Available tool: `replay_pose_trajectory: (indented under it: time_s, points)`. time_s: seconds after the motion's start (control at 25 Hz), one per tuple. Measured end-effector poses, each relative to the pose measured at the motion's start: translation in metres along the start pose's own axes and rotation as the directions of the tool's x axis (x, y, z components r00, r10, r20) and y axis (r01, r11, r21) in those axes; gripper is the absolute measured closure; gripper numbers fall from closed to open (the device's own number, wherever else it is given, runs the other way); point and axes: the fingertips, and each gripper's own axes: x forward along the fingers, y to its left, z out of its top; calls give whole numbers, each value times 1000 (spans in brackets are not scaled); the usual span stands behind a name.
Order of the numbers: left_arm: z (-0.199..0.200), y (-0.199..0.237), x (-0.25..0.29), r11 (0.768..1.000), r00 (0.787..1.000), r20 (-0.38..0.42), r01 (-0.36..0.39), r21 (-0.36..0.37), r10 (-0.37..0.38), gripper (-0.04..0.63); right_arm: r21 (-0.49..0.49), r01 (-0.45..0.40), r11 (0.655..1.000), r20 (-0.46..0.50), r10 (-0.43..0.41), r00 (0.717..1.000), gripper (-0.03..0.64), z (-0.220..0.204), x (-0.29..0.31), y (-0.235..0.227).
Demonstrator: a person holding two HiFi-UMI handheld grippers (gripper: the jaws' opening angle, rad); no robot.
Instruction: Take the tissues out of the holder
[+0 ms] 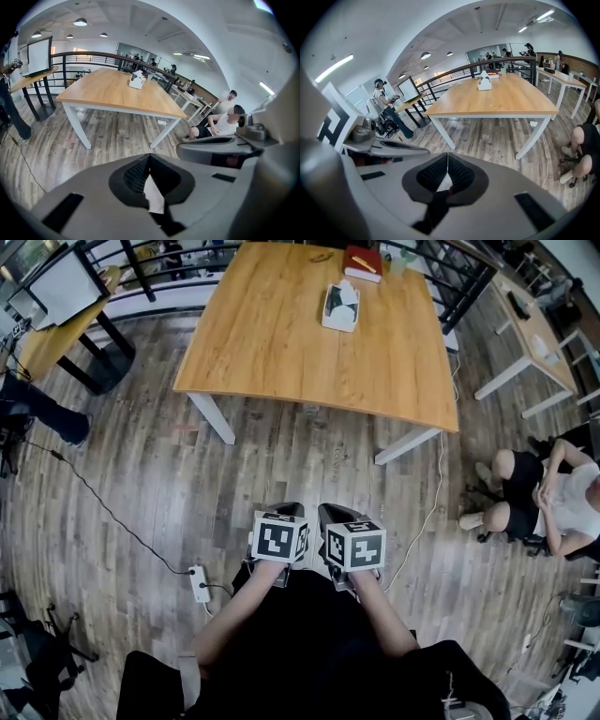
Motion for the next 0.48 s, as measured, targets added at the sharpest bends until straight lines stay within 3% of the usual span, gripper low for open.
replay_pose_trajectory:
  time_s: [0.48]
  points:
    - [70,42,5,999,999,2,32,29,-33,588,-9,34,999,3,-34,999,604,75,37,5]
